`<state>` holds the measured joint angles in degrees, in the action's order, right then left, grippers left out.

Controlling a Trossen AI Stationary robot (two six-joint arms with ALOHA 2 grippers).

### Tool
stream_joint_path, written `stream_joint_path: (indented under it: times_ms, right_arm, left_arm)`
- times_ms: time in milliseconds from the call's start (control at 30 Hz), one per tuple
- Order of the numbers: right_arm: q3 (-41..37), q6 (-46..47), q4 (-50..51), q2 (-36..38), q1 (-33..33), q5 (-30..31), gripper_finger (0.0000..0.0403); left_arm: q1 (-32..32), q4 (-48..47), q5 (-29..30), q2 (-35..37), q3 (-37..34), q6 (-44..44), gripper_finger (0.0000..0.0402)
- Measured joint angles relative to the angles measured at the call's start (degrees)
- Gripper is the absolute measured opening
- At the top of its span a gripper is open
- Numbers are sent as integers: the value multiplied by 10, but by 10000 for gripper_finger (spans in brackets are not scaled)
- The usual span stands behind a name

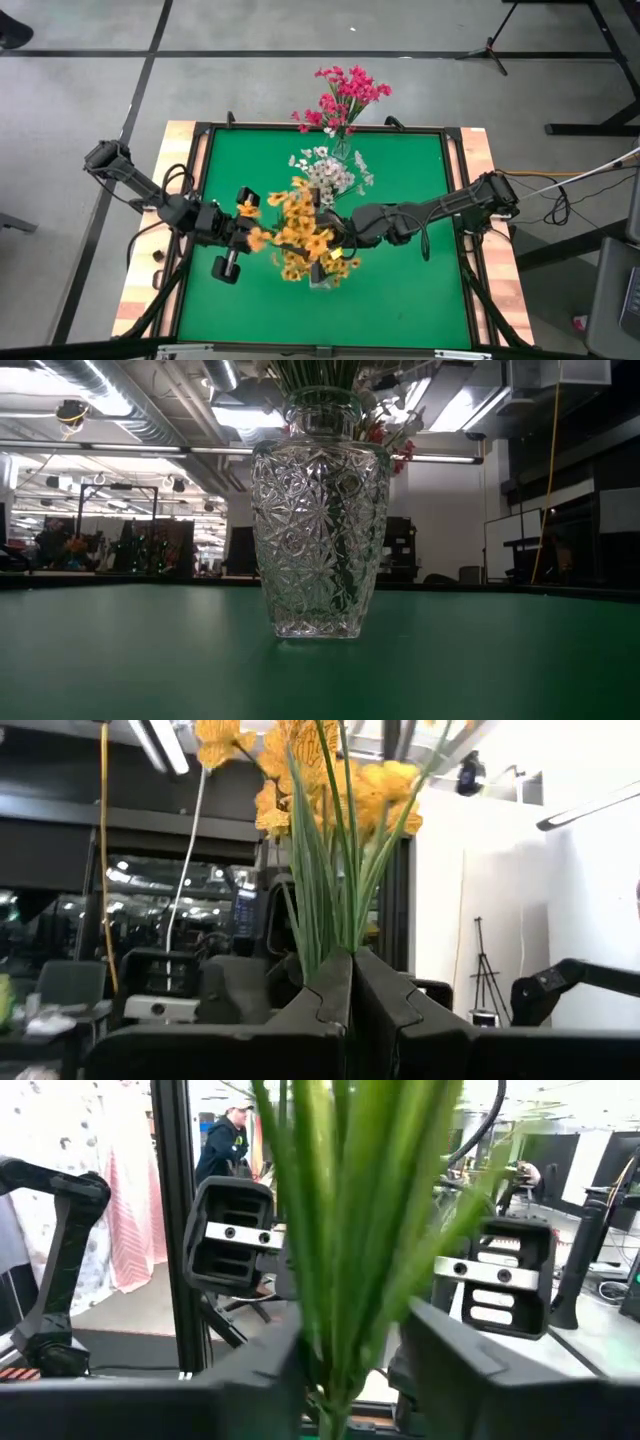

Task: Sort flowers into vase by color
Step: Put the yellow flowers into the bottom transparent vase

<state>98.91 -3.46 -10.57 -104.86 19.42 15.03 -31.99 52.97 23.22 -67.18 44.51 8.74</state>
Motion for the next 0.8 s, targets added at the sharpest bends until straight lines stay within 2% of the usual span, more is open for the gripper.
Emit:
stream_joint_path:
  times_ms: [167,200,367,533,667,800]
  right_arm:
    - [0,0,1,0,0,9,35]
    - [0,-2,2,0,0,9,21]
    - [0,5,4,0,1,24,18]
    - [0,2,0,0,1,23,14]
    - [0,-1,0,0,1,43,14]
    - [0,-29,3,17,5,70,14]
  left_arm:
    - [0,-6,27,0,0,-11,1]
    - [0,-7,27,0,0,-9,3]
    - [-3,-20,36,2,0,-2,34]
    - [-27,-52,58,20,0,41,77]
    - [-58,-56,139,27,0,84,105]
    - [-101,-55,271,41,0,99,116]
